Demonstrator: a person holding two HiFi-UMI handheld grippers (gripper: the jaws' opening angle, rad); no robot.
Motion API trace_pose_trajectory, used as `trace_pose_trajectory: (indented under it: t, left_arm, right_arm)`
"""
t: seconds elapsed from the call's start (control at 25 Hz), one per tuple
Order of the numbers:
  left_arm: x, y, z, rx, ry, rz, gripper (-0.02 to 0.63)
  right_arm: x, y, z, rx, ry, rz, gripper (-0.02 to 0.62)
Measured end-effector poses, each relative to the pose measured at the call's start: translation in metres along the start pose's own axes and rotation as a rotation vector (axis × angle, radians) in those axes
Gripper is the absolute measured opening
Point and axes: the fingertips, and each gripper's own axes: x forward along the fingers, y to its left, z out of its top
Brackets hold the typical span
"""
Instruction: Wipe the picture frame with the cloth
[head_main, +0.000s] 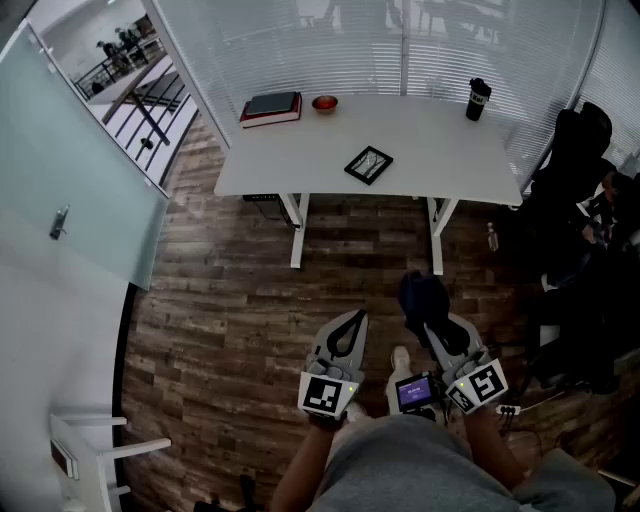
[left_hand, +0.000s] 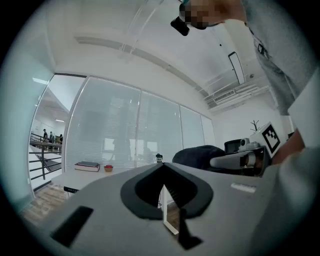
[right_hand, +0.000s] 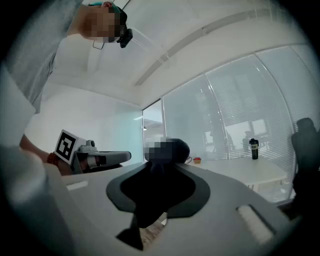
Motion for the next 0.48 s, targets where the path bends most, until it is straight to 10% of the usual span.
trace_pose_trajectory:
  t: [0.48]
  left_arm:
    - [0.113, 0.025, -0.014, 0.020, 0.017, 0.052, -0.008]
  right_arm:
    - [0.050, -0.118, 0.010, 0.021, -0.015, 0.028, 0.098]
